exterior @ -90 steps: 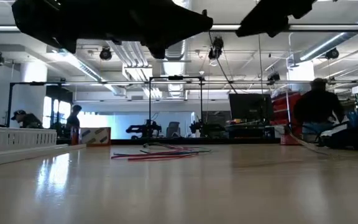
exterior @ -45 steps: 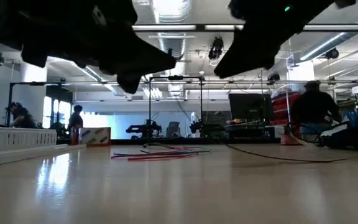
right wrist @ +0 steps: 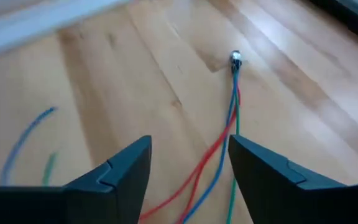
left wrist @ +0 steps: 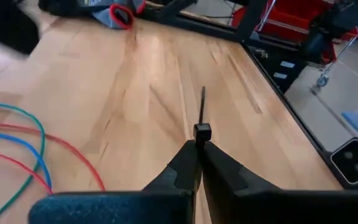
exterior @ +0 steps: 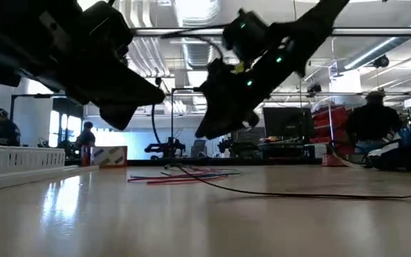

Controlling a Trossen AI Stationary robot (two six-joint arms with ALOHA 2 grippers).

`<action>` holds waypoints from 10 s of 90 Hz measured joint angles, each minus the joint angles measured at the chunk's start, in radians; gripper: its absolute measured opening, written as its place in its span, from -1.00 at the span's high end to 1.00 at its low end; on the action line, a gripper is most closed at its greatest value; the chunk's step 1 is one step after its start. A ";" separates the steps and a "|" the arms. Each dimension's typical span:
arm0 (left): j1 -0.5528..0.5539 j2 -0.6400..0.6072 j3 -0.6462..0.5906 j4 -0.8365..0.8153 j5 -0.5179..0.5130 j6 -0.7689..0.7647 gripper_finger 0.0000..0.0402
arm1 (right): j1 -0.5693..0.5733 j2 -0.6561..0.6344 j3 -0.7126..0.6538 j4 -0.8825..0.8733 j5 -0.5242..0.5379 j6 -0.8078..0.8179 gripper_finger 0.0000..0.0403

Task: Ziptie cables
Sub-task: Wrap the black zip tie around the cables

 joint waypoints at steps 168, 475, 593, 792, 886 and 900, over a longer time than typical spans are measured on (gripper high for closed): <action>0.032 0.005 0.050 0.036 -0.087 0.060 1.00 | 0.014 -0.800 -0.186 -0.377 0.268 -0.398 1.00; 0.150 0.007 0.070 -0.079 0.244 0.075 1.00 | 0.563 -0.272 -0.176 -0.697 -0.238 -0.297 0.36; 0.150 0.008 0.070 -0.054 0.238 0.098 1.00 | 0.421 -0.311 -0.167 -0.902 -0.049 -0.306 0.46; 0.150 0.008 0.070 -0.032 0.230 0.101 1.00 | 0.638 -0.106 -0.095 -0.503 0.062 -0.268 0.78; 0.149 0.036 0.204 -0.169 0.194 0.155 1.00 | 0.846 -0.111 -0.095 -0.487 0.109 -0.465 0.54; 0.150 0.130 0.269 -0.212 0.192 0.156 1.00 | 0.868 -0.061 -0.094 -0.409 0.138 -0.567 0.55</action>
